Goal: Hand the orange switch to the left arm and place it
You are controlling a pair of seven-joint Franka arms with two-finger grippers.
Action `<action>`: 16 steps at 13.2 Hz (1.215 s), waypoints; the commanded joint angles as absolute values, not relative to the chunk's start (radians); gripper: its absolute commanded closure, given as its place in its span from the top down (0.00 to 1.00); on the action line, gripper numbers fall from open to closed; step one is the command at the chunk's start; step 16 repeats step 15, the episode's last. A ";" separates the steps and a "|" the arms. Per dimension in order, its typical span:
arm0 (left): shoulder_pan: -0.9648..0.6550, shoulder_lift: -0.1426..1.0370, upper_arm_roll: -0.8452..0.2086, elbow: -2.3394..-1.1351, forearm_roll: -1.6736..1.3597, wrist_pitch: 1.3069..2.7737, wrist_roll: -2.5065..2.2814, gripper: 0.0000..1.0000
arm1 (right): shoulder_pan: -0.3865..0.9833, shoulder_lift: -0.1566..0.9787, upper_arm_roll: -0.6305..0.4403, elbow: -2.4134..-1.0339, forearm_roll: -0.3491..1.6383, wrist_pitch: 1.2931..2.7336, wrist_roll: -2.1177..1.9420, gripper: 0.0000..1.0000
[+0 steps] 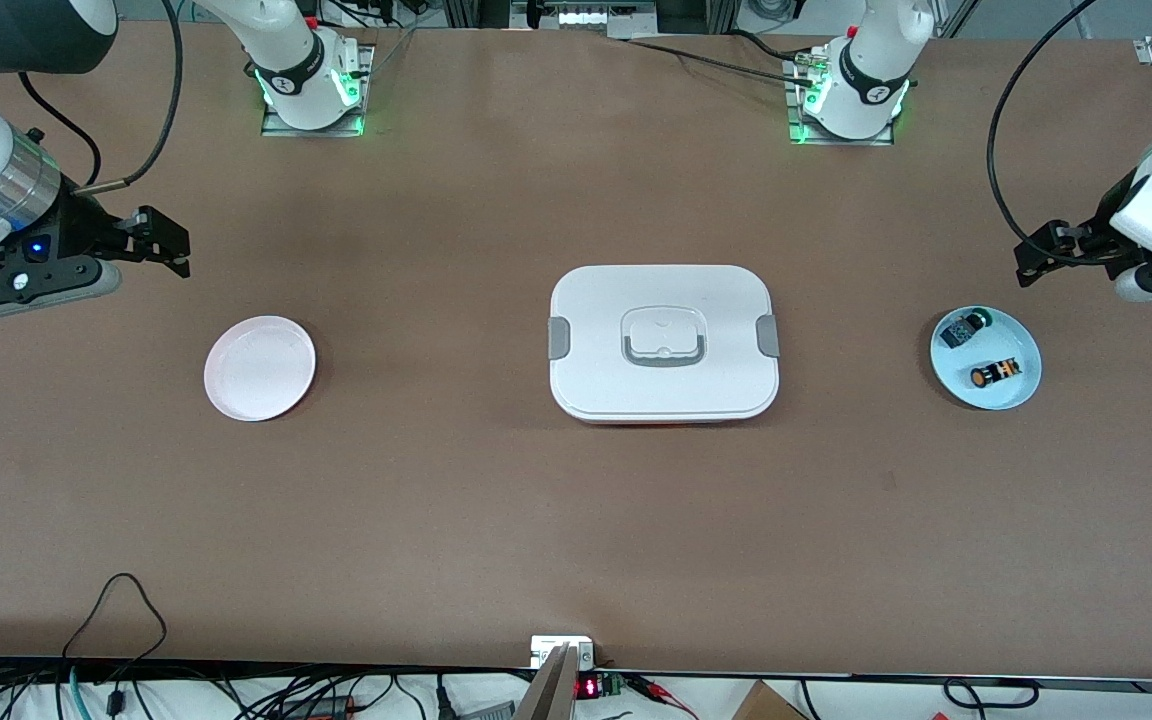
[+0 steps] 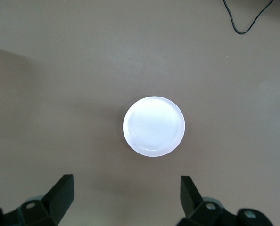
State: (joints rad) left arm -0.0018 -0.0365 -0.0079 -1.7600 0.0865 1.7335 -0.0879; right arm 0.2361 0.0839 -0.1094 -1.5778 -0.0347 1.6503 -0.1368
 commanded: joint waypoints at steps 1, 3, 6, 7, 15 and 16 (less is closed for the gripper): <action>-0.018 -0.051 0.000 -1.778 0.066 1.743 -0.068 1.00 | 0.236 0.077 -0.109 -1.572 -0.041 1.637 -0.123 1.00; -0.018 -0.051 -0.005 -1.776 0.064 1.723 -0.069 1.00 | 0.233 0.078 -0.109 -1.572 -0.041 1.637 -0.123 1.00; -0.015 -0.037 -0.005 -1.761 0.016 1.713 -0.071 1.00 | 0.233 0.080 -0.110 -1.572 -0.041 1.637 -0.123 1.00; -0.014 -0.034 -0.005 -1.753 0.003 1.710 -0.071 1.00 | 0.233 0.080 -0.110 -1.572 -0.041 1.637 -0.123 1.00; -0.018 -0.026 -0.012 -1.738 0.003 1.686 -0.084 1.00 | 0.230 0.081 -0.110 -1.572 -0.041 1.637 -0.124 1.00; -0.018 -0.026 -0.012 -1.738 0.003 1.686 -0.084 1.00 | 0.230 0.081 -0.110 -1.572 -0.041 1.637 -0.124 1.00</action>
